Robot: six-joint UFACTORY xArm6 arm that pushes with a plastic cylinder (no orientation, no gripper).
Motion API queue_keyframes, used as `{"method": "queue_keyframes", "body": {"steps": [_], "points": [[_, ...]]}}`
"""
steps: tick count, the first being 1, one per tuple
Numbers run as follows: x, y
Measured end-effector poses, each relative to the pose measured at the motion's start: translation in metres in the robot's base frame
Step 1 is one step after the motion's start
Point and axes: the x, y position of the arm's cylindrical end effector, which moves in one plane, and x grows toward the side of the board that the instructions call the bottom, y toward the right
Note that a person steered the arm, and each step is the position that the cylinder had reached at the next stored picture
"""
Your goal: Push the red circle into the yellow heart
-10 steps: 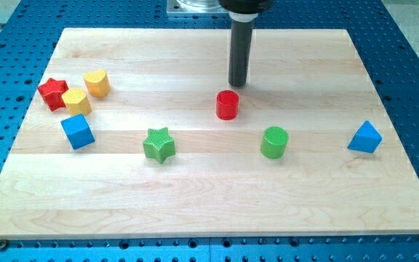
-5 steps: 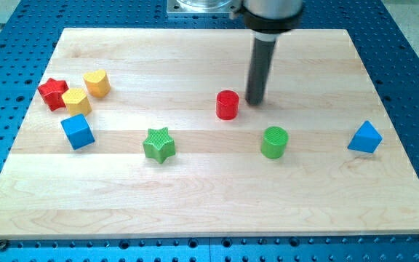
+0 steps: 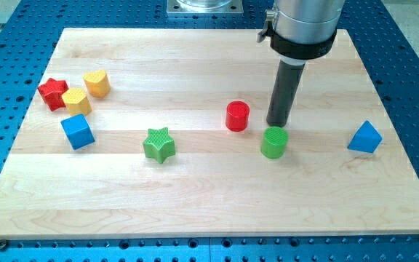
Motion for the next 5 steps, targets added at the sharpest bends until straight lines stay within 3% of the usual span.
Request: {"method": "queue_keyframes", "body": {"steps": [4, 5], "points": [[0.002, -0.154], [-0.018, -0.213]]}}
